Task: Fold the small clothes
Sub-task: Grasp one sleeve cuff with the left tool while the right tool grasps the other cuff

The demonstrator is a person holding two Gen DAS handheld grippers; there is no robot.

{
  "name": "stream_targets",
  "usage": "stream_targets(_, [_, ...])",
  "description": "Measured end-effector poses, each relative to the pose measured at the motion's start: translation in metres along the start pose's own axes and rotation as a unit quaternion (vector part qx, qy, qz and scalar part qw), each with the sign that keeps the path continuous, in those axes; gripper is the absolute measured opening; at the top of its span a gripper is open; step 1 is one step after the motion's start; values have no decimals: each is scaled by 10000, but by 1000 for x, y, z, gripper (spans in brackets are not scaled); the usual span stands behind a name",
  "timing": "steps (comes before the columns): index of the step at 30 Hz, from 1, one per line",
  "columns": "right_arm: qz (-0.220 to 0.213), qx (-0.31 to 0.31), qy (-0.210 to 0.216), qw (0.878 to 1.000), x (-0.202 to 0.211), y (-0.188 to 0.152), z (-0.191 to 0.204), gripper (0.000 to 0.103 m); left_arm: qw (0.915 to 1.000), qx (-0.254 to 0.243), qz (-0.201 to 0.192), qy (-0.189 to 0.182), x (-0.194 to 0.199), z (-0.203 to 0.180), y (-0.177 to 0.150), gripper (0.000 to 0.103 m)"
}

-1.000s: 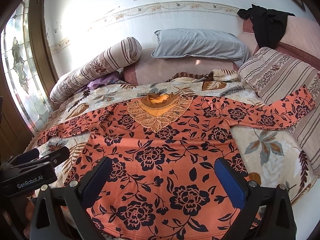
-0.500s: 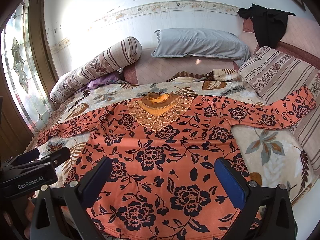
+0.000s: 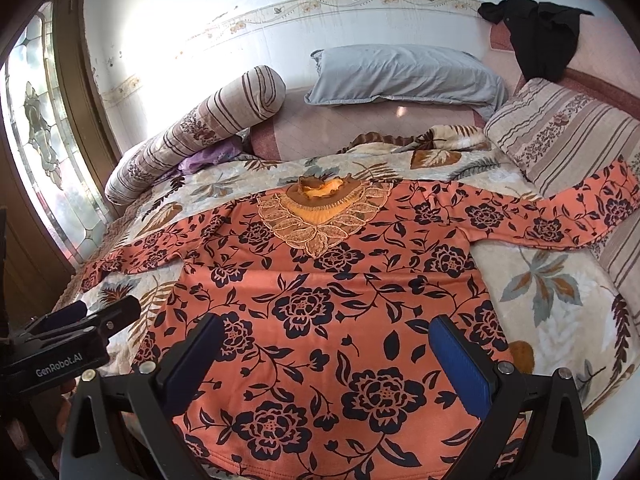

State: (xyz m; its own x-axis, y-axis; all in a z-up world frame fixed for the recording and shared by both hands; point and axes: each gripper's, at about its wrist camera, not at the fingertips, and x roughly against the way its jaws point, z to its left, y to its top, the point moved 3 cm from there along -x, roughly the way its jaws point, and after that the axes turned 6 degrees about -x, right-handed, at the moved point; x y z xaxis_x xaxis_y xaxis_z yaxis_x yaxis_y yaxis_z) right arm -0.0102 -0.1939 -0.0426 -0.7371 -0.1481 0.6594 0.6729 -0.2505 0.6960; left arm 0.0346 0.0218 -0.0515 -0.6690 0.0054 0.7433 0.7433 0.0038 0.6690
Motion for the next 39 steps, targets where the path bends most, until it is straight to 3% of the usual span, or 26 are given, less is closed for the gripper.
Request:
stream_targets(5, [11, -1064, 63, 9943, -11, 19, -94, 103, 9987, 310, 283, 286, -31, 41, -4, 103])
stream_targets(7, [-78, -1663, -211, 9858, -16, 33, -152, 103, 9968, 470, 401, 501, -44, 63, -5, 103])
stream_targets(9, [-332, -2382, -547, 9691, -16, 49, -219, 103, 9942, 644, 497, 708, -56, 87, -5, 103])
stream_targets(12, [-748, -3126, -1371, 9369, -11, 76, -314, 101, 9896, 885, 588, 967, -73, 118, -3, 103])
stream_targets(14, [-1077, -3157, -1958, 9222, -5, 99, -358, 98, 9866, 1028, 595, 1121, -82, 135, 0, 103])
stream_targets(17, [-1335, -2991, -2545, 9099, -4, 135, -403, 98, 9825, 1213, 537, 1309, -96, 155, 5, 103])
stream_targets(21, [-1137, -2730, -3033, 9058, -26, 166, -429, 95, 9783, 1347, 429, 1517, -111, 175, 11, 103])
stream_targets(22, [-1088, -2705, -3132, 9038, -32, 171, -433, 84, 9765, 1413, 411, 1578, -114, 181, 10, 103])
stream_targets(24, [-949, -2538, -3493, 8970, -42, 178, -435, 54, 9742, 1541, 437, 1591, -120, 195, 9, 103])
stream_targets(25, [-843, -2477, -3631, 8942, -48, 181, -435, 29, 9729, 1591, 465, 1611, -124, 201, 7, 103])
stream_targets(27, [-647, -2436, -3733, 8928, -55, 188, -436, 21, 9702, 1666, 525, 1676, -129, 212, 0, 103])
stream_targets(28, [-597, -2378, -3781, 8927, -56, 194, -434, 12, 9693, 1705, 538, 1686, -132, 218, -3, 103])
stream_targets(31, [-753, -1999, -3685, 9048, -49, 220, -399, 9, 9645, 1963, 649, 1645, -140, 233, -14, 103])
stream_targets(34, [-1064, -1438, -3171, 9314, -43, 254, -317, 9, 9554, 2441, 793, 1463, -144, 247, -22, 103])
stream_targets(39, [-1532, -614, -1468, 9753, -57, 286, -120, 9, 9553, 2521, 795, 1320, -142, 251, -28, 103])
